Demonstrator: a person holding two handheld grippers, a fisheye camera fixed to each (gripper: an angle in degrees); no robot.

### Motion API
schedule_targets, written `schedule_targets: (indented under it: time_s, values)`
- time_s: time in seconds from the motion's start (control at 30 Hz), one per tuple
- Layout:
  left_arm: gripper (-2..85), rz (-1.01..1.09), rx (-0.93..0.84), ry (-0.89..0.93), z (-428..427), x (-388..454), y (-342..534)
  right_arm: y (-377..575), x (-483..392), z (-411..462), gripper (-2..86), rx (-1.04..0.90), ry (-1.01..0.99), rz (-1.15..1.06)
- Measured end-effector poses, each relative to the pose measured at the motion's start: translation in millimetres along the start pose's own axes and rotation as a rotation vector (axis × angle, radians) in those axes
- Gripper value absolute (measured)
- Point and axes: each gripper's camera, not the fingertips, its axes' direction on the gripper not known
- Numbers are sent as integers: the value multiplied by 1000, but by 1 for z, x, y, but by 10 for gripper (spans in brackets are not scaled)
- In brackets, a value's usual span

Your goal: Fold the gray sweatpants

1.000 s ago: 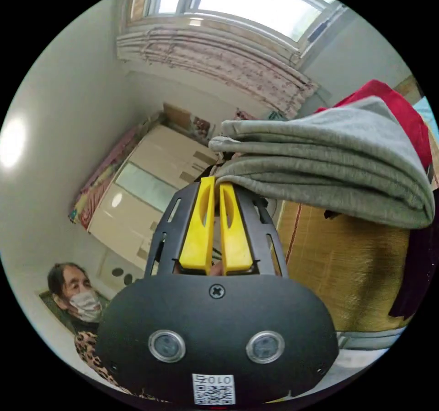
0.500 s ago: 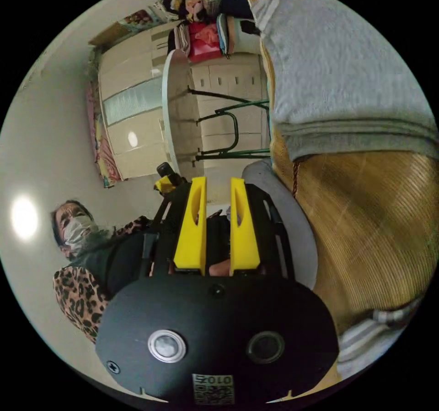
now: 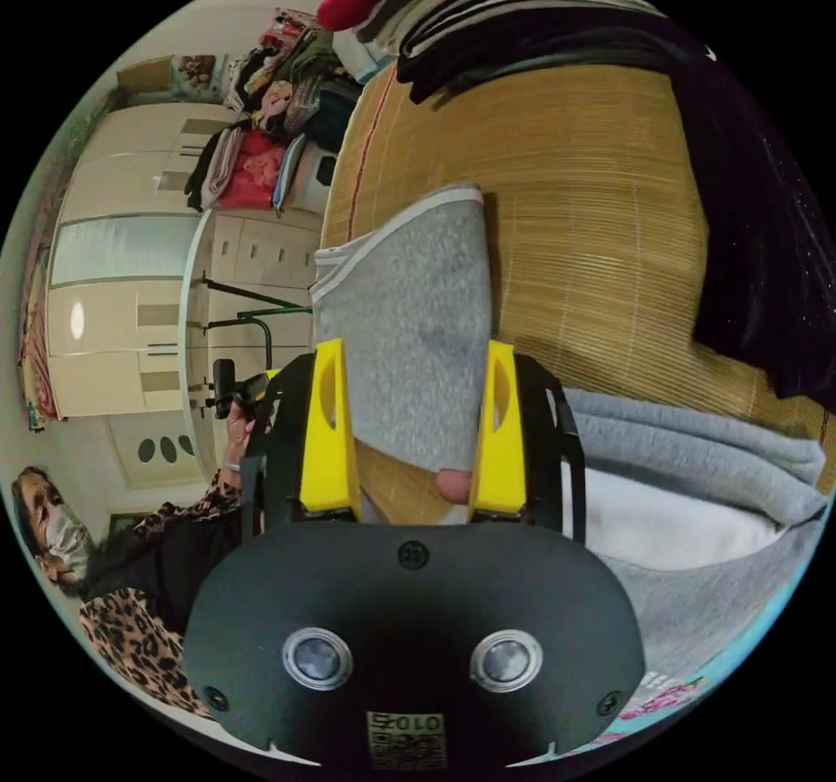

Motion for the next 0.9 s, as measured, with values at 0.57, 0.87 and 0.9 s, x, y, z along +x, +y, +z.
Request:
schedule_targets:
  time_s: [0.57,0.87,0.9]
  values:
    - [105,-12,-19,23,51,-35,-28,21,-4,4,178,-160,-201,-102]
    - [52,67,-78,90,44,-17,-12,69,-64,-58,65,-87,-24,-160]
    - [45,107,-78,87,38,-4,-7,79,-79,-71,64,-85,-20,-188]
